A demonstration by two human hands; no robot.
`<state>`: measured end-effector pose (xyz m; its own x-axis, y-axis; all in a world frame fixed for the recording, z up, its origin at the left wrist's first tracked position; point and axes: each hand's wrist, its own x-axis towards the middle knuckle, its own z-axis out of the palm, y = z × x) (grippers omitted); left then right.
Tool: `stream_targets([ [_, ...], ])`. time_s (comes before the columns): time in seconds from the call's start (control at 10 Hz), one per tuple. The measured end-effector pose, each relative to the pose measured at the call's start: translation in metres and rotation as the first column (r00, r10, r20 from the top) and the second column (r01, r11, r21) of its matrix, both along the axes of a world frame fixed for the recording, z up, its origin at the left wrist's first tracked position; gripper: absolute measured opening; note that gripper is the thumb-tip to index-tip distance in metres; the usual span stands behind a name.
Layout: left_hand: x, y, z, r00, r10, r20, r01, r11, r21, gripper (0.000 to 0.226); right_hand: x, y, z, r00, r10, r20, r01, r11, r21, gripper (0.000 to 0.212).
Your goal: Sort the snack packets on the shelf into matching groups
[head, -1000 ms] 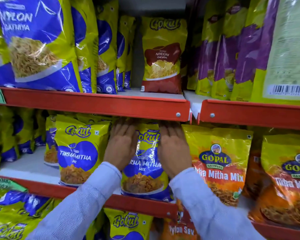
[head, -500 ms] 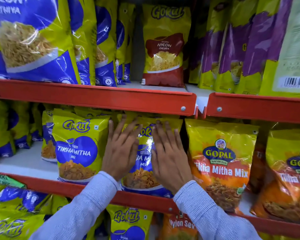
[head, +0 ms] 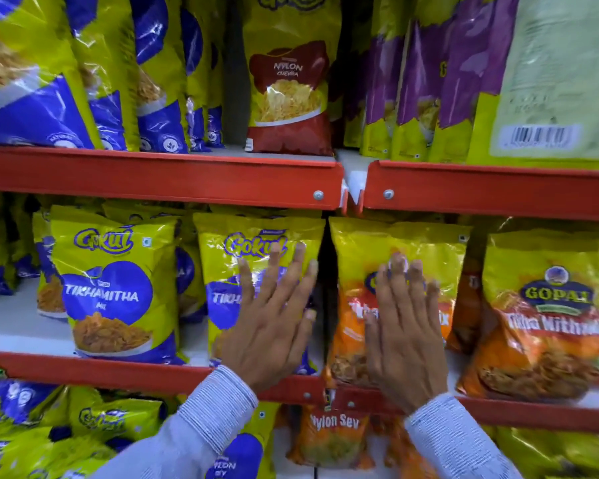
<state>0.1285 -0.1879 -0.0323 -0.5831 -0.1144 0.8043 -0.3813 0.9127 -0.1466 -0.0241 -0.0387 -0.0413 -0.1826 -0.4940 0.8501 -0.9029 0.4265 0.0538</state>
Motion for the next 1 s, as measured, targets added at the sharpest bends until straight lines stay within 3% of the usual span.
stream_targets([
  [0.2, -0.054, 0.036, -0.017, 0.987, -0.007, 0.16, 0.019, 0.997, -0.074, 0.074, -0.04, 0.025, -0.009, 0.995, -0.047, 0.085, 0.037, 0.993, 0.115, 0.068],
  [0.4, -0.068, 0.039, -0.01, 0.99, 0.048, 0.134, -0.038, 0.996, -0.077, 0.068, -0.063, 0.041, -0.004, 0.997, -0.023, 0.075, 0.017, 0.996, 0.083, 0.068],
  [0.6, -0.076, 0.064, -0.004, 0.993, 0.063, 0.097, -0.054, 0.994, -0.091, 0.068, -0.109, 0.087, -0.015, 0.956, -0.236, 0.174, 0.226, 0.971, 0.075, 0.068],
  [0.7, -0.08, 0.079, 0.001, 0.996, 0.057, 0.071, -0.05, 0.994, -0.095, 0.07, -0.115, 0.093, -0.012, 0.957, -0.225, 0.183, 0.206, 0.971, 0.118, 0.069],
  [0.8, -0.078, 0.094, 0.015, 1.0, 0.027, 0.005, -0.026, 0.996, -0.083, 0.067, -0.108, 0.104, 0.002, 0.976, -0.155, 0.155, 0.151, 0.988, 0.038, 0.068],
  [1.0, -0.071, 0.12, 0.09, 0.972, -0.04, -0.233, 0.005, 0.989, -0.151, 0.065, -0.081, 0.124, 0.095, 0.993, -0.046, -0.108, 0.015, 0.963, -0.27, 0.066],
])
